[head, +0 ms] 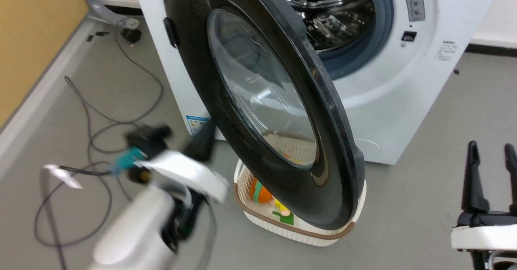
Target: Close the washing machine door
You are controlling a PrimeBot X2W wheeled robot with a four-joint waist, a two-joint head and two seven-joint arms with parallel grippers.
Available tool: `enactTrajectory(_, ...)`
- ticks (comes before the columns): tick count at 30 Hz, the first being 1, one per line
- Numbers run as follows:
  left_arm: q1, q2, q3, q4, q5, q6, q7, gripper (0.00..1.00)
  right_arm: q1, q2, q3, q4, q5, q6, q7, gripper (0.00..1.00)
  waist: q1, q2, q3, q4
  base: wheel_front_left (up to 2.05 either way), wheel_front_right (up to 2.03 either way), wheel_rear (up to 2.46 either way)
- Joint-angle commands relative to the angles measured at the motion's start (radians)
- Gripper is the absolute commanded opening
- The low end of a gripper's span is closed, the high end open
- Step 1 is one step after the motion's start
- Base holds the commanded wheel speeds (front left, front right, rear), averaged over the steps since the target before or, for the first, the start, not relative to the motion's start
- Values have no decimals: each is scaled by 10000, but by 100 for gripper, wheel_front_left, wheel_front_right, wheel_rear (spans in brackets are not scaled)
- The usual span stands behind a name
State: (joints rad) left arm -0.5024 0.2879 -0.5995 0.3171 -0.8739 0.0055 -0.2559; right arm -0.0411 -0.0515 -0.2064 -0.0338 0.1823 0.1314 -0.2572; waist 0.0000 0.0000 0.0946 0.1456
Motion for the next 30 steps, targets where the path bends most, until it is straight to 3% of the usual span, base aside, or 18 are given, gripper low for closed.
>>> enactTrajectory(1,-120,-52,392,-200,445,205,-49,0,-46,13,-64,-79,-83,-7,-45,100,0,0,-81,67,0,0,0)
enactTrajectory(5,478,-139,1988,-1114,2903,1216,-55,0,-116,13,-206,-251,-234,-7,-45,100,0,0,-238,150,0,0,0)
enactTrajectory(8,1080,-192,2799,-1609,4251,1731,-56,0,-168,13,-237,-421,-376,-7,-45,100,0,0,-360,227,0,0,0)
enactTrajectory(14,2379,-415,3705,-2186,5895,2308,-57,0,-445,13,-163,-885,-492,-7,-46,100,0,0,-536,378,0,0,0)
enactTrajectory(15,2639,-482,3787,-2282,6069,2342,-57,40,-530,13,-126,-997,-525,-7,-46,100,0,0,-554,398,0,0,0)
enactTrajectory(16,2870,-570,3886,-2418,6213,2370,-57,100,-621,13,-113,-1120,-593,-7,-46,100,0,0,-562,426,0,0,0)
enactTrajectory(26,4488,-1251,4438,-3019,6957,1453,-58,100,-1992,13,242,-2278,-291,-7,-46,100,0,0,-535,713,0,0,0)
enactTrajectory(27,4561,-1295,4469,-2994,7050,1383,-58,100,-2123,13,386,-2444,-226,-7,-46,79,0,0,-535,737,0,0,0)
enactTrajectory(28,4608,-1353,4513,-2991,7123,1317,-58,100,-2240,13,536,-2588,-97,-7,-46,36,0,0,-538,761,0,0,0)
enactTrajectory(30,4690,-1452,4597,-2949,7259,1199,-58,100,-2418,13,971,-2814,221,-7,-46,0,0,0,-545,798,0,0,0)
